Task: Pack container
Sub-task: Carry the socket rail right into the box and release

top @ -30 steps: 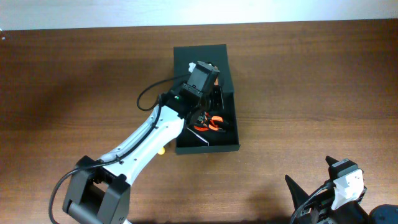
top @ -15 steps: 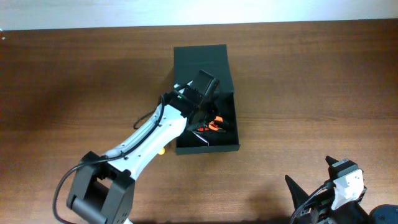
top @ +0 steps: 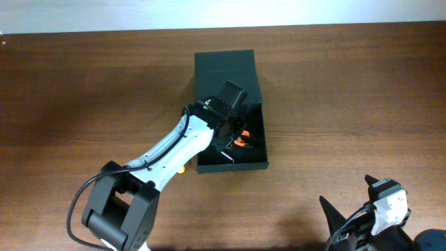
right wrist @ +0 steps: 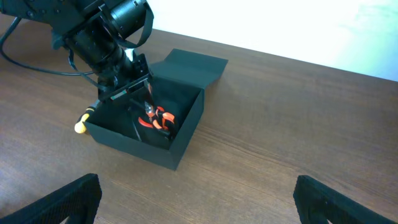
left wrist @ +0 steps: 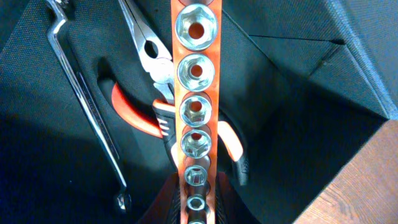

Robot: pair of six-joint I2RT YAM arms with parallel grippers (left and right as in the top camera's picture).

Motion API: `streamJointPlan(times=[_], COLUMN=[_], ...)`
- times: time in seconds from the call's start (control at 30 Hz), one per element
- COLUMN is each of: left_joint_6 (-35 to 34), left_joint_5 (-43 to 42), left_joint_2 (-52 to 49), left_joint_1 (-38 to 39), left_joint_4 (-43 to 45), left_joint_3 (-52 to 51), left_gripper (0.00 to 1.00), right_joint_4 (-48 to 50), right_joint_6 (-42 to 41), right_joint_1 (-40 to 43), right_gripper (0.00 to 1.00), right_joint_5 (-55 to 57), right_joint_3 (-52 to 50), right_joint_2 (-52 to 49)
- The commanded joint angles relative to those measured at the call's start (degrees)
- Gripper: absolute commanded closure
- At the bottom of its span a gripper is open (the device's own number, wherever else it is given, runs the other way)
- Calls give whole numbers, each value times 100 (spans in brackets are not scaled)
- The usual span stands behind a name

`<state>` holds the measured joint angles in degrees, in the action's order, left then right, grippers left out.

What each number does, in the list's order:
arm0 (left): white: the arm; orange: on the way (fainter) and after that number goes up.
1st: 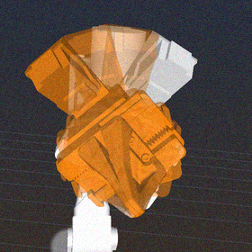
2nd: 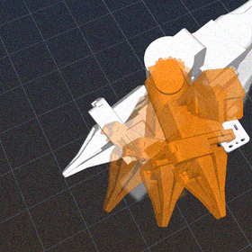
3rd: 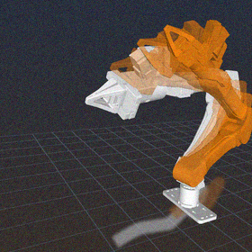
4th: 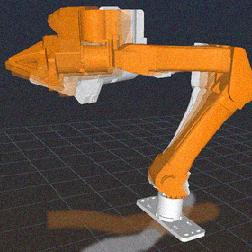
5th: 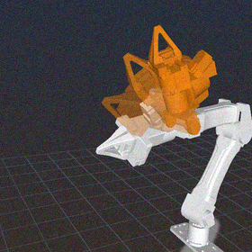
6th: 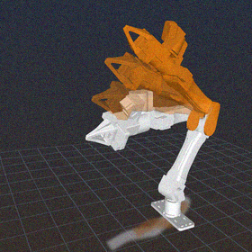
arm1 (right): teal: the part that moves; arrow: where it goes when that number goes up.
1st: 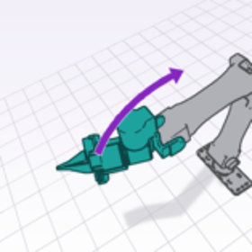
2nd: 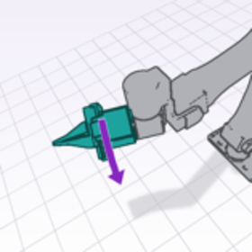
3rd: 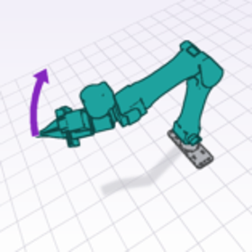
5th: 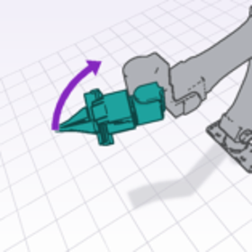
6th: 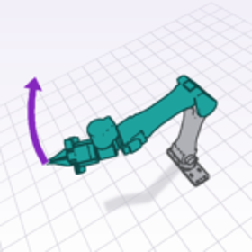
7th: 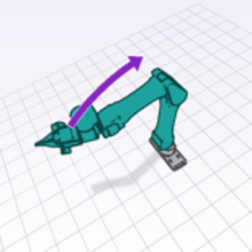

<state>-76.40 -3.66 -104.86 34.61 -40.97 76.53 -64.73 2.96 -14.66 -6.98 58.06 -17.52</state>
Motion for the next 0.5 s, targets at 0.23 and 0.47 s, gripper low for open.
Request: streamJointPlan(times=[0.23, 0.47], left_joint_6=[-140, -140], left_joint_5=[0, 4], left_joint_2=[-48, -46], left_joint_1=[13, 11], left_joint_4=[-2, 20], left_joint_3=[136, 136], left_gripper=[71, 64], right_joint_4=[31, 31], right_joint_6=[-48, -48], right_joint_1=[48, 48], right_gripper=[1, 1], right_joint_5=[9, 9], right_joint_3=[-15, -15], right_joint_2=[17, 17])
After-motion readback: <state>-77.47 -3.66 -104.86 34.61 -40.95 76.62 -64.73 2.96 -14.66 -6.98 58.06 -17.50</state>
